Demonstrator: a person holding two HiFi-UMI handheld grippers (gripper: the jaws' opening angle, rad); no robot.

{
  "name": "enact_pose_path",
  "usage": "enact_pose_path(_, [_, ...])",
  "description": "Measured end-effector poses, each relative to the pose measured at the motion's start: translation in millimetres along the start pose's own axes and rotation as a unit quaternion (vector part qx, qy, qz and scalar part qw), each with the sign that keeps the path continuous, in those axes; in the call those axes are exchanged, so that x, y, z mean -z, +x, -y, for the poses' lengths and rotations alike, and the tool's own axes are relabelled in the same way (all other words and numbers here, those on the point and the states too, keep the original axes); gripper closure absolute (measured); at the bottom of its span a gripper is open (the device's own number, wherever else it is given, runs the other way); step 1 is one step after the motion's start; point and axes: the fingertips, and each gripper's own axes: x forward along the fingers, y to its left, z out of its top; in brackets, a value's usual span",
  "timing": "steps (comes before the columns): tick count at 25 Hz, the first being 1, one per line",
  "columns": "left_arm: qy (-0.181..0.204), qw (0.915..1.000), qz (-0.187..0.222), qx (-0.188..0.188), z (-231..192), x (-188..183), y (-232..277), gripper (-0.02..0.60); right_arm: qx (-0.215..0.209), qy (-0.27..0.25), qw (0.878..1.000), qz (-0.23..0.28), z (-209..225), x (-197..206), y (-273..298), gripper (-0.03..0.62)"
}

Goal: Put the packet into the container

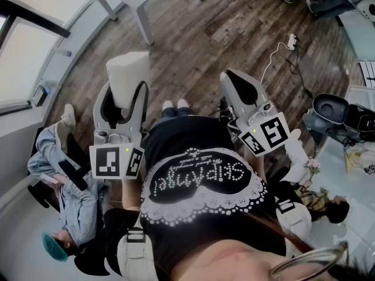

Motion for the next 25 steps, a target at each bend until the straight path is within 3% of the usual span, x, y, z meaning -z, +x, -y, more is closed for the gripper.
enact_pose_path(9, [-0.002, 0.9999, -0.014, -0.009, -8.7, 20.2, 20.4, 0.304, 0.017, 0.002, 1.000, -0.001, 24.4, 3.2, 7.5, 0.592])
enact_pose_path(25, [-0.001, 0.9999, -0.011, -0.010, 13.2, 9.1, 60.9, 0.304, 0.032, 0.016, 0.999, -0.016, 83.0, 0.6, -2.0, 0.592])
